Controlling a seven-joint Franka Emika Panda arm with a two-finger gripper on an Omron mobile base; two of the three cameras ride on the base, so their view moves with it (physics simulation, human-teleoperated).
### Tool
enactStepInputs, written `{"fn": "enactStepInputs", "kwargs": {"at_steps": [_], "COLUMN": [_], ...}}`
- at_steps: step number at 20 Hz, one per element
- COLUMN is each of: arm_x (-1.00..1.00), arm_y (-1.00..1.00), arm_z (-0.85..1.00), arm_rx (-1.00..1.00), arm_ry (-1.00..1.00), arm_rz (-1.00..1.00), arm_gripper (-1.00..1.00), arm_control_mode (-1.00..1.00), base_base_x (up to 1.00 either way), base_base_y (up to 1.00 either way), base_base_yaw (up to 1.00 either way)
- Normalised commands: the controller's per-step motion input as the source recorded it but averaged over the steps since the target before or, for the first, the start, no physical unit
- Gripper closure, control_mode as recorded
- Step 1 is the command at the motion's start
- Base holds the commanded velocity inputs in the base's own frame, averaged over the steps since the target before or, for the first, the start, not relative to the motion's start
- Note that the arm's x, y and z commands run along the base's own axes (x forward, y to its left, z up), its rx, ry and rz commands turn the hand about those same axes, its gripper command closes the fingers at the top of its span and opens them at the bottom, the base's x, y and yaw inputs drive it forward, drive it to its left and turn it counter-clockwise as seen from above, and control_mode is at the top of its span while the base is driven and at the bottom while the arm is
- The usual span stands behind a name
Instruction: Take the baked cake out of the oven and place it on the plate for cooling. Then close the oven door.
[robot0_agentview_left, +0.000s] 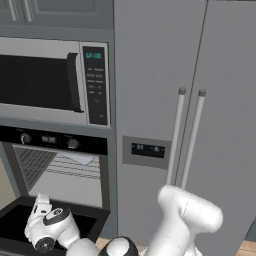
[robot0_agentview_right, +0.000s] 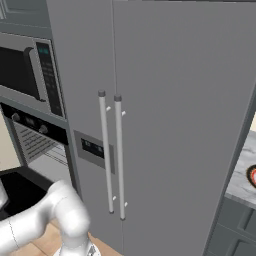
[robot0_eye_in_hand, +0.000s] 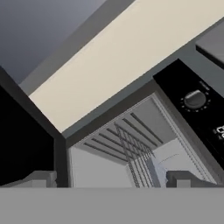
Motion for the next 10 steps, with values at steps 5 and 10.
{"fn": "enactStepInputs", "kwargs": {"at_steps": [5, 10], "arm_x": [-0.76, -0.56], "arm_y": [0.04, 0.27], "arm_z": [0.61, 0.74], "arm_rx": [0.05, 0.0], "arm_ry": [0.0, 0.0], "arm_rz": [-0.14, -0.09], "arm_gripper": [-1.0, -1.0], "arm_control_mode": [-1.0, -1.0], "base_base_x": [0.0, 0.0], "base_base_y": [0.0, 0.0], "base_base_yaw": [0.0, 0.0]}}
